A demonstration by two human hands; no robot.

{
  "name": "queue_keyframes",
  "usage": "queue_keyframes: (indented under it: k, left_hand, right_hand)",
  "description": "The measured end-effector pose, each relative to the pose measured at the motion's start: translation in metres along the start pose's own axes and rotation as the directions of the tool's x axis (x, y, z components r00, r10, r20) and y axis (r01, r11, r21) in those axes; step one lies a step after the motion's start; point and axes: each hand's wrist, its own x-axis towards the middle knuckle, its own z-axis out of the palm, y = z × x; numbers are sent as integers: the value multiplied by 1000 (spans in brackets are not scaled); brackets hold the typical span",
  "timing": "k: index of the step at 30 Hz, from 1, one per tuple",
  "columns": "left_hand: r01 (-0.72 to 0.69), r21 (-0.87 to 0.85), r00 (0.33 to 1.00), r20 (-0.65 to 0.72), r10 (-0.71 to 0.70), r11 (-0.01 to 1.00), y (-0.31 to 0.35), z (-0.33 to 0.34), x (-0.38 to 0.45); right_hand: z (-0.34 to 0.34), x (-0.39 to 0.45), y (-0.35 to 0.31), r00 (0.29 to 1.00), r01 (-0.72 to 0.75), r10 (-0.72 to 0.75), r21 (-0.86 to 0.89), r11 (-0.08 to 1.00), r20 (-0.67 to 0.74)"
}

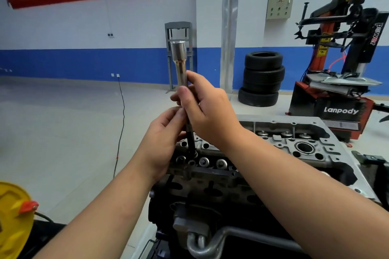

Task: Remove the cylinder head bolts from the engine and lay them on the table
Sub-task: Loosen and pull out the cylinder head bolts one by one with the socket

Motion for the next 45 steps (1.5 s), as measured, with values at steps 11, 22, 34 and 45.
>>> queue_keyframes:
  k: [11,22,34,45]
  left_hand:
    - [-18,13,1000,-25,19,1000,-3,0,3]
    - [-42,45,999,-11,43,998,-3,-1,1]
    - [-39,34,999,-22,39,999,-4,-2,0]
    - [-12,9,999,-41,12,1000,-4,-7,1]
  right_hand:
    - [-1,1,2,1000,6,-5,35,999,-30]
    - [0,-2,2,992,57,-56,10,998,-112]
    - [1,-2,2,987,98,-100,-25,995,-125]
    - [2,-1,1,992,97,-99,-25,995,-83]
